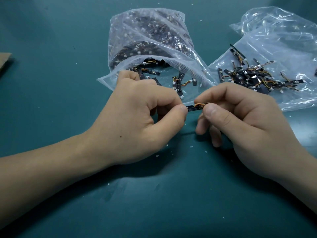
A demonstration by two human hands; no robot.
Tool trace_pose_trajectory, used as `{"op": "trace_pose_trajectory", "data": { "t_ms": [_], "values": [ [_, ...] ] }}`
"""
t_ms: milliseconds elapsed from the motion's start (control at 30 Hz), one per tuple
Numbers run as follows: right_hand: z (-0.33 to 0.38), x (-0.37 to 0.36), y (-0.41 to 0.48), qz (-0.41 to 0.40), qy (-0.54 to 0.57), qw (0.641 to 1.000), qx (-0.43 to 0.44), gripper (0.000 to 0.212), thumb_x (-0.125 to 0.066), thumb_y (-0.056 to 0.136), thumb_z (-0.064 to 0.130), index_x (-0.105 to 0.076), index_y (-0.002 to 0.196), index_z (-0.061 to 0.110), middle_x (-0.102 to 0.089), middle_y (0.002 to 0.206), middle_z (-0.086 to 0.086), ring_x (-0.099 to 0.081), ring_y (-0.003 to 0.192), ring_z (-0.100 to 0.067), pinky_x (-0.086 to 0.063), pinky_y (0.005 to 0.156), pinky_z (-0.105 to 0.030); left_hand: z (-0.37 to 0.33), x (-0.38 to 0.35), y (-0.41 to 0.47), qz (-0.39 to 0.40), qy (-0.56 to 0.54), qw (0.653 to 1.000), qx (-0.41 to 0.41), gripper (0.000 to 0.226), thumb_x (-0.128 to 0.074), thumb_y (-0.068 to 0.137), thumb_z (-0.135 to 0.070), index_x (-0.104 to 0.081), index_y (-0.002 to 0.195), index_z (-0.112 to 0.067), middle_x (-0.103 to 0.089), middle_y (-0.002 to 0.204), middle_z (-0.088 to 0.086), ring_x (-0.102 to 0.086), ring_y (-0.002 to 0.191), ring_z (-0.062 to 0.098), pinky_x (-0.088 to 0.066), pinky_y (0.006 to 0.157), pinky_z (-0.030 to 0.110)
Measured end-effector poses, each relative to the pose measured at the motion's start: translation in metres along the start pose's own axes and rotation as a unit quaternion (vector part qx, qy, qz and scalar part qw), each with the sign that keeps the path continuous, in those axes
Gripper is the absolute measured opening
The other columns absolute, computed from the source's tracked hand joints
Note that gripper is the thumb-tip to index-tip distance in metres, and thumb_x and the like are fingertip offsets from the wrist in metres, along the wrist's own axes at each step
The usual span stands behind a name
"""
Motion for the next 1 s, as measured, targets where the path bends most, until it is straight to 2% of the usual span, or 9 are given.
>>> {"op": "trace_pose_trajectory", "data": {
  "t_ms": [133, 200, 300, 433, 600, 767, 800, 933, 1000],
  "values": [
    [0.001, 0.005, 0.0, -0.034, 0.027, 0.999, 0.017, 0.024, -0.075, 0.09, 0.022, -0.065, 0.11, 0.032, -0.07, 0.083, -0.002, -0.057, 0.048, -0.026, -0.051, 0.048, -0.03, 0.006, 0.002, 0.0, -0.017, 0.0, 1.0, 0.023, 0.025, -0.065, 0.09, -0.023, -0.071, 0.066, -0.018, -0.058, 0.056, -0.005, -0.053, 0.066, 0.011, -0.032, 0.091, 0.026],
    [0.005, 0.009, -0.001, -0.061, 0.01, 0.997, 0.037, 0.026, -0.077, 0.089, 0.017, -0.065, 0.103, 0.035, -0.067, 0.085, 0.0, -0.054, 0.047, -0.033, -0.05, 0.043, -0.033, 0.007, 0.003, 0.0, -0.019, -0.005, 0.999, 0.031, 0.025, -0.065, 0.089, -0.023, -0.071, 0.066, -0.018, -0.059, 0.056, -0.004, -0.054, 0.067, 0.013, -0.032, 0.092, 0.025],
    [0.009, 0.015, -0.002, -0.089, -0.027, 0.994, 0.058, 0.02, -0.078, 0.09, 0.016, -0.066, 0.092, 0.032, -0.069, 0.083, 0.004, -0.053, 0.044, -0.031, -0.044, 0.039, -0.035, 0.006, 0.003, 0.0, -0.022, -0.009, 0.999, 0.032, 0.026, -0.064, 0.09, -0.024, -0.072, 0.066, -0.018, -0.059, 0.055, -0.005, -0.054, 0.066, 0.014, -0.033, 0.091, 0.025],
    [0.011, 0.019, -0.004, -0.119, -0.045, 0.99, 0.053, 0.014, -0.077, 0.092, 0.019, -0.069, 0.089, 0.03, -0.074, 0.084, -0.001, -0.055, 0.043, -0.023, -0.045, 0.042, -0.022, 0.008, 0.002, 0.0, -0.024, -0.008, 0.999, 0.029, 0.031, -0.063, 0.091, -0.026, -0.072, 0.065, -0.013, -0.058, 0.053, -0.003, -0.053, 0.065, 0.018, -0.033, 0.092, 0.025],
    [0.011, 0.015, -0.004, -0.114, -0.087, 0.989, 0.037, 0.012, -0.073, 0.094, 0.024, -0.066, 0.088, 0.031, -0.072, 0.079, 0.005, -0.057, 0.042, -0.016, -0.041, 0.041, -0.019, 0.011, 0.001, 0.0, -0.023, 0.002, 1.0, 0.017, 0.036, -0.063, 0.091, -0.021, -0.066, 0.059, -0.005, -0.056, 0.051, 0.009, -0.048, 0.057, 0.025, -0.038, 0.083, 0.019],
    [0.008, 0.006, -0.003, -0.077, -0.128, 0.989, 0.017, 0.009, -0.066, 0.096, 0.026, -0.061, 0.09, 0.03, -0.072, 0.072, 0.006, -0.061, 0.048, -0.006, -0.039, 0.05, -0.006, 0.01, -0.001, 0.002, -0.017, -0.014, 1.0, -0.004, 0.032, -0.064, 0.091, -0.016, -0.07, 0.061, -0.004, -0.053, 0.049, 0.01, -0.049, 0.052, 0.024, -0.039, 0.069, 0.034],
    [0.008, 0.006, -0.003, -0.077, -0.119, 0.99, 0.016, 0.009, -0.066, 0.096, 0.026, -0.061, 0.09, 0.03, -0.072, 0.074, 0.004, -0.059, 0.046, -0.008, -0.04, 0.047, -0.009, 0.008, -0.002, 0.002, -0.011, -0.016, 1.0, -0.016, 0.03, -0.065, 0.091, -0.015, -0.072, 0.062, -0.007, -0.053, 0.049, 0.008, -0.05, 0.052, 0.023, -0.04, 0.07, 0.034],
    [0.005, 0.012, -0.004, -0.086, -0.08, 0.993, 0.007, 0.01, -0.068, 0.091, 0.031, -0.059, 0.088, 0.033, -0.072, 0.084, -0.001, -0.05, 0.04, -0.031, -0.04, 0.038, -0.042, 0.003, -0.003, 0.002, 0.001, -0.031, 0.999, -0.044, 0.025, -0.066, 0.091, -0.014, -0.075, 0.068, -0.014, -0.058, 0.051, 0.004, -0.055, 0.052, 0.021, -0.043, 0.071, 0.032],
    [0.004, 0.012, -0.004, -0.082, -0.037, 0.996, 0.006, 0.013, -0.07, 0.089, 0.033, -0.059, 0.096, 0.036, -0.071, 0.086, -0.004, -0.048, 0.042, -0.034, -0.04, 0.04, -0.048, 0.004, -0.003, 0.002, 0.0, -0.037, 0.998, -0.044, 0.025, -0.066, 0.091, -0.013, -0.076, 0.068, -0.013, -0.057, 0.051, 0.004, -0.055, 0.052, 0.021, -0.043, 0.067, 0.035]
  ]
}}
Point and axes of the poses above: each hand's wrist, its own y-axis towards the middle knuckle, its own x-axis out of the back of the hand, z = x × y, the point moved 9 cm from there along y, towards the middle knuckle
